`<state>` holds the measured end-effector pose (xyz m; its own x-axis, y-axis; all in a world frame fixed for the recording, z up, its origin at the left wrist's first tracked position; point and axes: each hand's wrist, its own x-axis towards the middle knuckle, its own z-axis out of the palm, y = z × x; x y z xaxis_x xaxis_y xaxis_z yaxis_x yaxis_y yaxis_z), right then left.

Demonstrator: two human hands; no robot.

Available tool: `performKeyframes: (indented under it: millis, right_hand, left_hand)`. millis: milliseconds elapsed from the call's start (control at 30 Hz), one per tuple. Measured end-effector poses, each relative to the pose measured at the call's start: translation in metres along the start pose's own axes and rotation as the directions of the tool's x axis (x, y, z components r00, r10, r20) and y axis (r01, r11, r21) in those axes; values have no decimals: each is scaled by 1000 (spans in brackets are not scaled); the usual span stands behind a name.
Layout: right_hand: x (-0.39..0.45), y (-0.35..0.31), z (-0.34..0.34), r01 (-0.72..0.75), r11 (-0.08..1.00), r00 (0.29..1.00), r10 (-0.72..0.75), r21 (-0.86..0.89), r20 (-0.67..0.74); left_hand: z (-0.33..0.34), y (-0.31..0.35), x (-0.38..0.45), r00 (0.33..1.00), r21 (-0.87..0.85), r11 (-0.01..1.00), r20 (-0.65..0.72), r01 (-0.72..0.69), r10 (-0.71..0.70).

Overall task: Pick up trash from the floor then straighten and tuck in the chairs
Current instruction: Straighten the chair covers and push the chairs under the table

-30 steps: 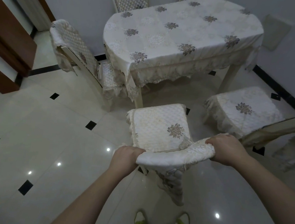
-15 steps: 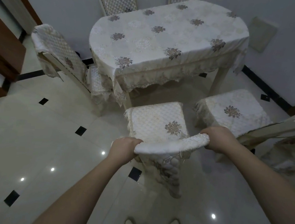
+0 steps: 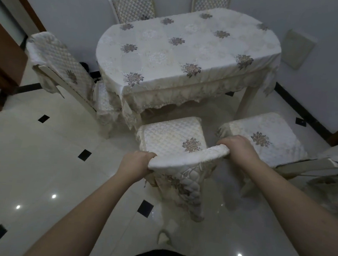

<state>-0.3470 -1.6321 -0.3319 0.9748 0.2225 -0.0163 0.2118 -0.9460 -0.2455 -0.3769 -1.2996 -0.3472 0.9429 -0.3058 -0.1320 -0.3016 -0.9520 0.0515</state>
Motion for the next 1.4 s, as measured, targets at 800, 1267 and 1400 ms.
performKeyframes:
  millis: [800,1267,1400]
  right_hand:
    - [128,118,-17,141,989,989,-139,47,-44]
    - [154,223,-21,140,986,990,-142,86,17]
    - [162,229,-22,111,990,993,-113,86,16]
  left_hand:
    - [3,48,129,980,-70,985,-133,-161,151]
    - [5,131,184,995,-7,995,-27,-95,95]
    - [-1,127,199,998,16,998,15,-61,61]
